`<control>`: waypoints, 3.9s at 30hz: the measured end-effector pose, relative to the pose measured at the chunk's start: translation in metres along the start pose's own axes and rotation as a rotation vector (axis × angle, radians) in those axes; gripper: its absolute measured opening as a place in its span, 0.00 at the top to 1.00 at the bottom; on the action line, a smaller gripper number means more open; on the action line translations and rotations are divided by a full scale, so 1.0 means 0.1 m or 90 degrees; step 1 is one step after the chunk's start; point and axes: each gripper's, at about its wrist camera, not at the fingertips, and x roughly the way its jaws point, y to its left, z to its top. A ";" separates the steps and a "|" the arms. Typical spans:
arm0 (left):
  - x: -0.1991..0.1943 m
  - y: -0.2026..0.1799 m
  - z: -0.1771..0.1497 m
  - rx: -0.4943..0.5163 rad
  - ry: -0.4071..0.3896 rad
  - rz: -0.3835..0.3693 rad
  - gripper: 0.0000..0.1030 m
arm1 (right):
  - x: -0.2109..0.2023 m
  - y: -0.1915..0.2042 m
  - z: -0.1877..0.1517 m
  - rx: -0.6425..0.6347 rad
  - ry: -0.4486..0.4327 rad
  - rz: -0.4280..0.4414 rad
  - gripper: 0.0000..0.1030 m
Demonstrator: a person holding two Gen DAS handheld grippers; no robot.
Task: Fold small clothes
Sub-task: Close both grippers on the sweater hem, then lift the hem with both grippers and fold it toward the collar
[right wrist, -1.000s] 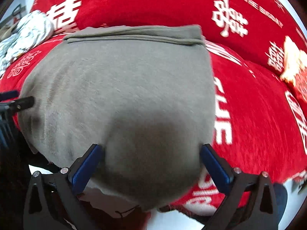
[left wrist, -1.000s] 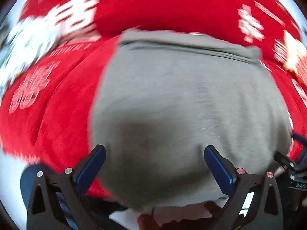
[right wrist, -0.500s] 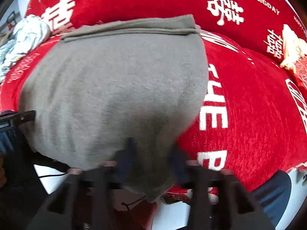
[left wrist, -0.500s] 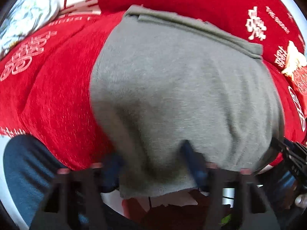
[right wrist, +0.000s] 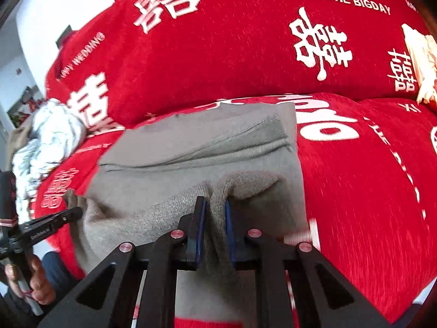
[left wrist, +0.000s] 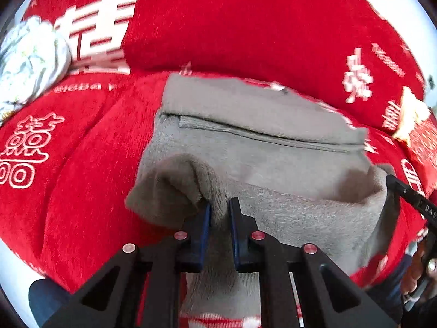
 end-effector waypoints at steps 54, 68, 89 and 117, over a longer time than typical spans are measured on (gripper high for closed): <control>-1.12 0.01 0.21 -0.056 -0.222 -0.063 0.89 | -0.90 0.03 0.50 0.022 -0.141 0.111 0.89; -0.48 -0.04 0.56 -0.066 -0.140 -0.014 0.89 | -0.24 -0.09 0.67 0.043 -0.079 0.043 0.89; 0.27 -0.24 1.17 -0.047 -0.056 0.034 0.89 | 0.50 -0.44 1.10 0.102 -0.017 0.029 0.89; 0.86 -0.32 1.68 -0.031 0.000 0.064 0.89 | 1.03 -0.50 1.45 0.100 0.004 0.002 0.89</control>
